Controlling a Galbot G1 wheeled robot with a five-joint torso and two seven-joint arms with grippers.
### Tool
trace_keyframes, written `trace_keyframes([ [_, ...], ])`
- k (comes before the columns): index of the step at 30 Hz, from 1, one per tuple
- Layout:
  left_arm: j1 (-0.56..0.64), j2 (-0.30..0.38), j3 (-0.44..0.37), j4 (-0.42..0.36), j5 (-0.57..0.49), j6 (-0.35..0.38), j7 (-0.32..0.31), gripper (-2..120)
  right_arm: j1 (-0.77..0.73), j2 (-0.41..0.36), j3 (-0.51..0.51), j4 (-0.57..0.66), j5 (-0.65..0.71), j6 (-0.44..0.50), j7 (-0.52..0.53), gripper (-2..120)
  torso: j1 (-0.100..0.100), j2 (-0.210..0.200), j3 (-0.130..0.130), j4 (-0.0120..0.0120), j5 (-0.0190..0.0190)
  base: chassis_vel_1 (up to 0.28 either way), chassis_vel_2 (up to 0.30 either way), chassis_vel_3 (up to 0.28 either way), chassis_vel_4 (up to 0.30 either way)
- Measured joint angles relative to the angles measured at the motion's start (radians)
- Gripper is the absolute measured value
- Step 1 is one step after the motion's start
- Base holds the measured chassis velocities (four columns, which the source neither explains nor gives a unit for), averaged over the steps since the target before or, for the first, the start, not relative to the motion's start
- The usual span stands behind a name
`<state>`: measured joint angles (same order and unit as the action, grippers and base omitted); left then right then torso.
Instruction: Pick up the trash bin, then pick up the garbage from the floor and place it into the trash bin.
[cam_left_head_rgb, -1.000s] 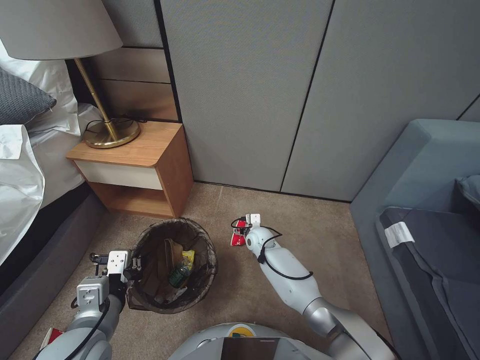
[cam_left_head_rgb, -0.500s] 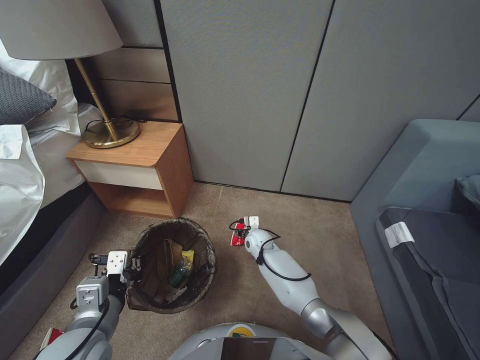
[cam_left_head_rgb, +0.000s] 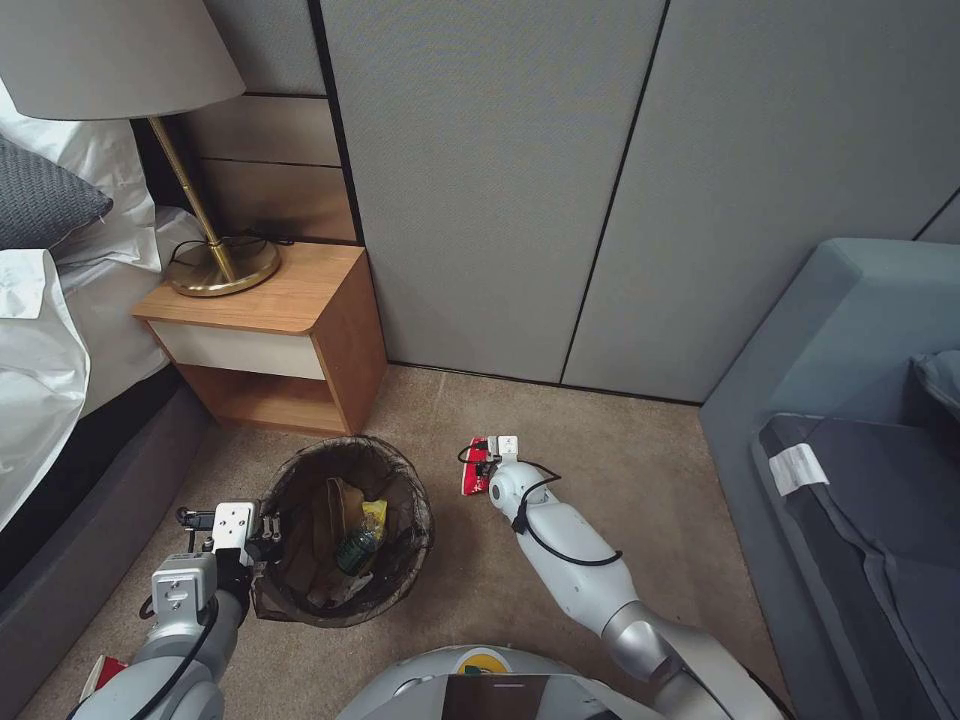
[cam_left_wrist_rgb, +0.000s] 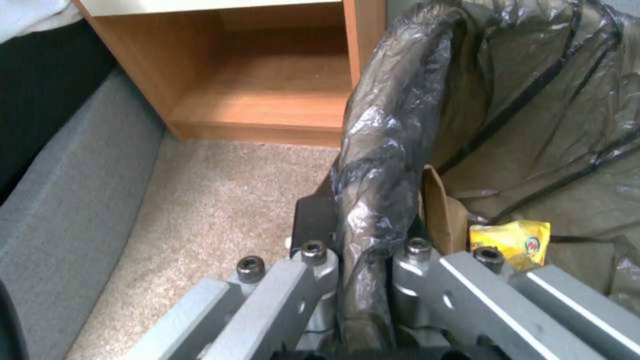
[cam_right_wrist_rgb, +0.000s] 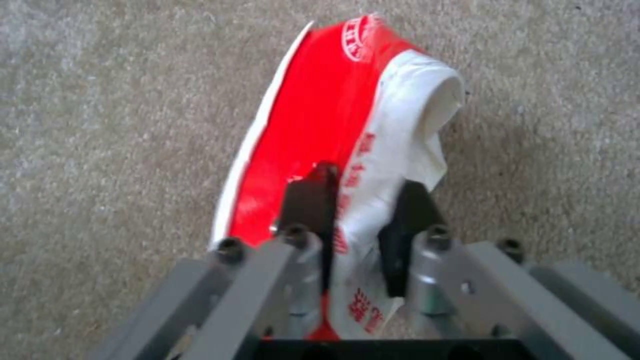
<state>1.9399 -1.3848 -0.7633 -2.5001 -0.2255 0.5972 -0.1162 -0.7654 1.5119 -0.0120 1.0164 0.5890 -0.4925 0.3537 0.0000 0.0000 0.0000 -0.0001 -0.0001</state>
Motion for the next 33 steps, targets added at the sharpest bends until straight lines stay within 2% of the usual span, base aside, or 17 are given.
trace_keyframes([
  [4,0.000,0.000,0.001,0.000,0.000,0.000,0.000,4,-0.004,-0.002,0.001,0.001,0.000,0.003,-0.002,0,0.000,0.000,0.000,0.0000,0.0001,0.000,0.000,0.000,0.000],
  [17,0.001,-0.001,0.002,0.000,0.001,-0.002,0.000,4,-0.019,-0.015,0.006,0.026,-0.014,0.021,-0.008,0,0.000,0.000,0.000,0.0006,0.0005,0.000,0.000,0.000,0.000],
  [19,0.001,0.000,0.003,0.000,0.001,-0.002,0.000,4,-0.061,-0.058,0.010,0.136,-0.030,0.025,-0.011,0,0.000,0.000,0.000,0.0000,0.0004,0.000,0.000,0.000,0.000],
  [21,0.001,0.000,0.003,0.000,0.001,-0.002,0.000,4,-0.071,-0.070,0.010,0.171,-0.032,0.024,-0.012,0,0.000,0.000,0.000,0.0000,0.0004,0.000,0.000,0.000,0.000],
  [23,-0.001,0.002,0.006,0.000,-0.001,-0.001,0.001,4,-0.119,-0.122,0.017,0.332,-0.034,0.013,-0.010,0,0.000,0.000,0.000,-0.0001,0.0002,0.000,0.000,0.000,0.000],
  [24,-0.001,0.002,0.006,0.000,-0.001,-0.001,0.001,4,-0.119,-0.122,0.017,0.332,-0.034,0.013,-0.010,0,0.000,0.000,0.000,-0.0001,0.0002,0.000,0.000,0.000,0.000],
  [26,-0.005,0.006,0.006,0.000,-0.005,0.000,0.001,4,-0.151,-0.161,0.028,0.453,-0.029,0.003,0.000,0,0.000,0.000,0.000,0.0000,0.0002,0.000,0.000,0.000,0.000],
  [28,-0.005,0.008,0.006,0.000,-0.006,0.001,0.000,4,-0.158,-0.171,0.033,0.484,-0.028,0.002,0.004,0,0.000,0.000,0.000,0.0000,0.0002,0.000,0.000,0.000,0.000],
  [31,-0.007,0.015,0.004,0.000,-0.012,0.003,0.000,4,-0.180,-0.210,0.056,0.624,-0.029,0.003,0.015,0,0.000,0.000,0.000,0.0000,0.0002,0.000,0.000,0.000,0.000],
  [33,-0.007,0.017,0.003,0.000,-0.013,0.003,0.000,4,-0.185,-0.218,0.063,0.662,-0.027,0.000,0.021,0,0.000,0.000,0.000,0.0003,0.0003,0.000,0.000,0.000,0.000],
])
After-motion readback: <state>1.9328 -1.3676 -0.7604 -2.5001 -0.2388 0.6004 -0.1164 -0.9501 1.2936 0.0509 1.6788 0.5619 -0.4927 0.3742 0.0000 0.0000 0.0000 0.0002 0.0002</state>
